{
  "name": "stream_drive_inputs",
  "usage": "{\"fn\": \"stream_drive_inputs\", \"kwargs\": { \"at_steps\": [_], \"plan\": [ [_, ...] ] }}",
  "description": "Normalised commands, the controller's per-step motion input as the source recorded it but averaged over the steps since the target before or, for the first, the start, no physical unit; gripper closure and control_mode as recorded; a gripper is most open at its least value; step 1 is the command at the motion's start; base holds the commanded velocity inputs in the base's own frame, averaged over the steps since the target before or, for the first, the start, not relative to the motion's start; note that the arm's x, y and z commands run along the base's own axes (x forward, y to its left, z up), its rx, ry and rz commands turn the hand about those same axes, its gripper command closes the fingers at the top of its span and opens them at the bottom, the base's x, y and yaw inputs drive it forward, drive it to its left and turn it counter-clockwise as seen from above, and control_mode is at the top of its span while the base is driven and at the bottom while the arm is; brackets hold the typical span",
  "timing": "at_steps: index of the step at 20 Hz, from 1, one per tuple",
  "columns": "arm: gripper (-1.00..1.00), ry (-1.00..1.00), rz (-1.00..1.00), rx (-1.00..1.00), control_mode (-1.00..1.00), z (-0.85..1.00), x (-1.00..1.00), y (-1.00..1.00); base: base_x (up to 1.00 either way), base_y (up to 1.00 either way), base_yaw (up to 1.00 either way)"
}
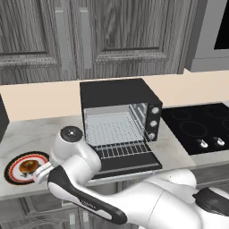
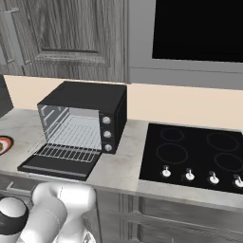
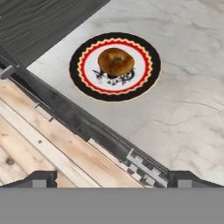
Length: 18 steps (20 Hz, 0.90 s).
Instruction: Pick up the bagel from the plate, place it on the toaster oven rack, close the door, and set the timer.
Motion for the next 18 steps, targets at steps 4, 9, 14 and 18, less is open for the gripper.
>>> {"fn": "stream_drive_inputs", "kwargs": {
  "at_steps": [4, 9, 14, 18],
  "plan": [
    [-1.0, 0.0, 0.0, 0.0, -1.0, -0.04, 0.2, 0.13, 0.0, 0.0, 0.0],
    [-1.0, 0.0, 0.0, 0.0, -1.0, -0.13, 0.23, 0.2, 0.0, 0.0, 0.0],
    [-1.0, 0.0, 0.0, 0.0, -1.0, -0.14, 0.27, 0.23, 0.0, 0.0, 0.0],
    [-1.0, 0.0, 0.0, 0.0, -1.0, -0.12, 0.25, 0.19, 0.0, 0.0, 0.0]
  ]
}}
